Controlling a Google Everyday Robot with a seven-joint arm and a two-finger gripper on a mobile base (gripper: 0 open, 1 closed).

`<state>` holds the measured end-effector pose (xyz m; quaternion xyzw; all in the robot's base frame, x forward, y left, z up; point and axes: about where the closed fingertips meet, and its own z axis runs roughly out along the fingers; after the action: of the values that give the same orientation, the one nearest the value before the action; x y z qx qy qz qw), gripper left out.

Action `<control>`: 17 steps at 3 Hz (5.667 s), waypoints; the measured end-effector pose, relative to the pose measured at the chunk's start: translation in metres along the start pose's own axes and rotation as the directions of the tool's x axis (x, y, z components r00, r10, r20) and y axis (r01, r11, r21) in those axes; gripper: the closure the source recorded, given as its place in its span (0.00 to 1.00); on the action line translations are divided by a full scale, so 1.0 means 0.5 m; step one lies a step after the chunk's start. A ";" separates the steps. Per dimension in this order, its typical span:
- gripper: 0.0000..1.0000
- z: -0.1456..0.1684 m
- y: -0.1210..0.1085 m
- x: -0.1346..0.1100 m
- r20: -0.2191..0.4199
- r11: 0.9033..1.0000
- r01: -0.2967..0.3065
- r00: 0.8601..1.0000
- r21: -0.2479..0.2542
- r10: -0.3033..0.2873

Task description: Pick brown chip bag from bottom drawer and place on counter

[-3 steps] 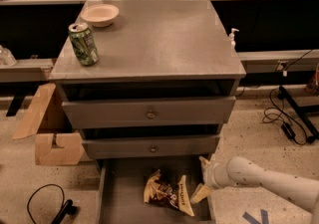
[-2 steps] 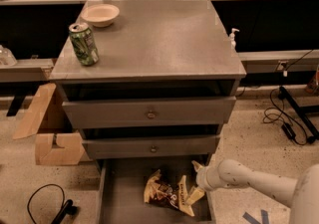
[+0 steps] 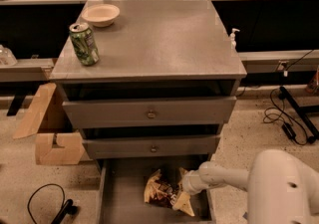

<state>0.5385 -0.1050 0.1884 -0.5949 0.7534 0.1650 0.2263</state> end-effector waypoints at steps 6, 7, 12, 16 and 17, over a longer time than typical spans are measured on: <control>1.00 0.178 0.081 0.012 -0.113 0.991 0.009 0.993 -0.130 -0.024; 1.00 0.153 0.087 -0.002 -0.073 0.989 0.032 0.996 -0.143 -0.042; 1.00 -0.464 0.023 0.013 0.114 0.968 0.084 0.992 -0.238 -0.058; 1.00 -0.726 0.033 -0.086 0.078 0.981 0.092 0.994 -0.168 -0.079; 1.00 -0.853 0.042 -0.123 0.103 0.983 0.071 0.993 -0.168 -0.054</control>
Offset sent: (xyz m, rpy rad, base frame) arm -0.0242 0.0495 -0.0896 -0.1202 0.1280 0.1005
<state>0.4680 -0.2703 0.5809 -0.6269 0.7053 0.2508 0.2162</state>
